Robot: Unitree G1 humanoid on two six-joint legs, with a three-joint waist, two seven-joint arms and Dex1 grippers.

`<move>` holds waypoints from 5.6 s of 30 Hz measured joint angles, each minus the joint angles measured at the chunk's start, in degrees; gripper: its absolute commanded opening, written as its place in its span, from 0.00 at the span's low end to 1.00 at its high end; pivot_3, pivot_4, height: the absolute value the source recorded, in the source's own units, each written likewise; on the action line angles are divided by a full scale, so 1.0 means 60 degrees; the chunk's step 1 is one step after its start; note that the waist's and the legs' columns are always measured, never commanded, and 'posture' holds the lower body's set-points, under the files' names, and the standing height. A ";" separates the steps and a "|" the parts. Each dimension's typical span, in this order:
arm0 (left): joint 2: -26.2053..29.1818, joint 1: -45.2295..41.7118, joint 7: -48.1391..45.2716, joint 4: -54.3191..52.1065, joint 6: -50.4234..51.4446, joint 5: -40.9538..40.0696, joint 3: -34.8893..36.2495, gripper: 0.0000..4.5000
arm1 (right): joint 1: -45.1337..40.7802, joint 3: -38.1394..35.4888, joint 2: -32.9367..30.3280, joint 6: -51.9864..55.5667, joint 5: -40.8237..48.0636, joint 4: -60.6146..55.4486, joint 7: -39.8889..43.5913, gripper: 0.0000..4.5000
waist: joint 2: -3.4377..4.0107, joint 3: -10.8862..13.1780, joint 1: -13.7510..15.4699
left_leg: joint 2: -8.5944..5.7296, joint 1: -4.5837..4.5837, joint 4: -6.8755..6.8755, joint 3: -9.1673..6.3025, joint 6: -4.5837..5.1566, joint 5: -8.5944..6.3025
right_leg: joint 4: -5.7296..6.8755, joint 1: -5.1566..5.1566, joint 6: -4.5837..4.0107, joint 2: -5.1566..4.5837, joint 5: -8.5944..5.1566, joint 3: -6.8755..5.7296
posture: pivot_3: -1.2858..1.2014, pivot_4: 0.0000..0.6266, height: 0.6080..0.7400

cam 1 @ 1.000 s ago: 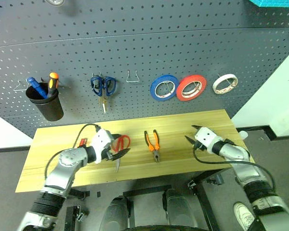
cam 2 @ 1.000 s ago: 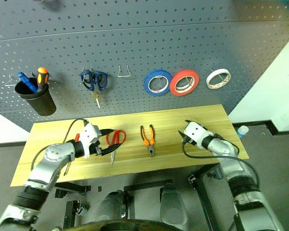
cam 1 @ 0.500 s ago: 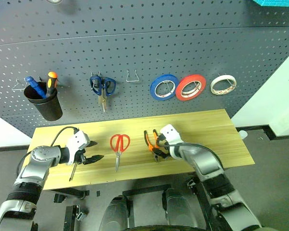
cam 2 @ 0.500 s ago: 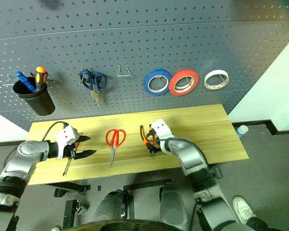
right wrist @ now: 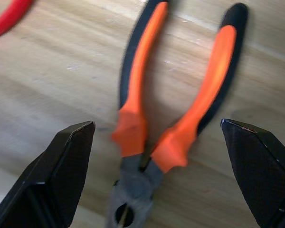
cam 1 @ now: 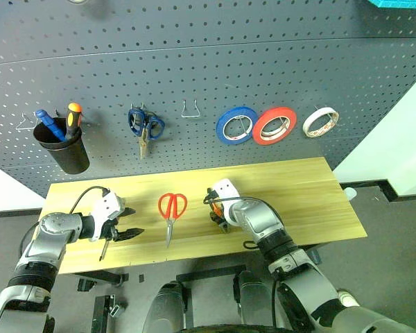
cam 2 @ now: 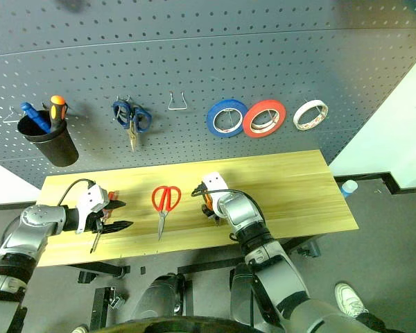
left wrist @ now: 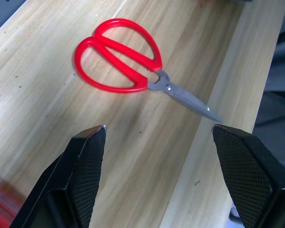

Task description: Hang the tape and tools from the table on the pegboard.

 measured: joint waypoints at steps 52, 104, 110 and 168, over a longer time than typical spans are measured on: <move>-0.2815 0.4437 0.3468 -0.5175 -0.1677 -0.2706 0.3570 0.83 | -0.2066 -0.0353 -0.1435 -0.8328 0.1246 -0.4498 0.3269 0.49 | -0.0092 0.0537 -0.0162 | 0.0013 -0.0089 -0.0002 -0.0009 0.0002 -0.0002 | -0.0011 -0.0084 -0.0038 0.0004 -0.0018 -0.0002 | 0.51 0.42 0.93; -0.2928 0.5173 0.6979 -0.9041 0.4143 -0.2257 0.2357 0.99 | 0.0858 0.0105 -0.4992 -1.0273 0.1660 -0.7361 0.6047 1.00 | -0.0078 0.0983 0.0099 | 0.0010 -0.0197 0.0025 -0.0008 0.0004 -0.0002 | -0.0009 -0.0173 -0.0001 0.0002 -0.0037 -0.0004 | 0.51 0.41 0.93; -0.3026 0.2932 0.8813 -0.8484 0.7534 -0.0566 0.0375 0.99 | 0.2760 -0.0668 -0.6247 -0.8885 0.2772 -0.8028 0.6799 1.00 | -0.0089 0.0983 0.0191 | 0.0007 -0.0154 0.0037 -0.0006 0.0003 -0.0003 | -0.0023 -0.0117 0.0001 0.0002 -0.0039 -0.0005 | 0.50 0.39 0.93; -0.3583 0.2111 0.7963 -0.7862 0.7830 -0.0515 0.1455 0.06 | 0.3995 -0.1681 -0.5418 -0.8824 0.4228 -0.7153 0.7451 1.00 | -0.0140 0.0900 0.0308 | -0.0005 -0.0149 0.0151 0.0009 -0.0012 -0.0003 | -0.0030 -0.0049 -0.0004 -0.0018 0.0026 0.0001 | 0.49 0.28 0.93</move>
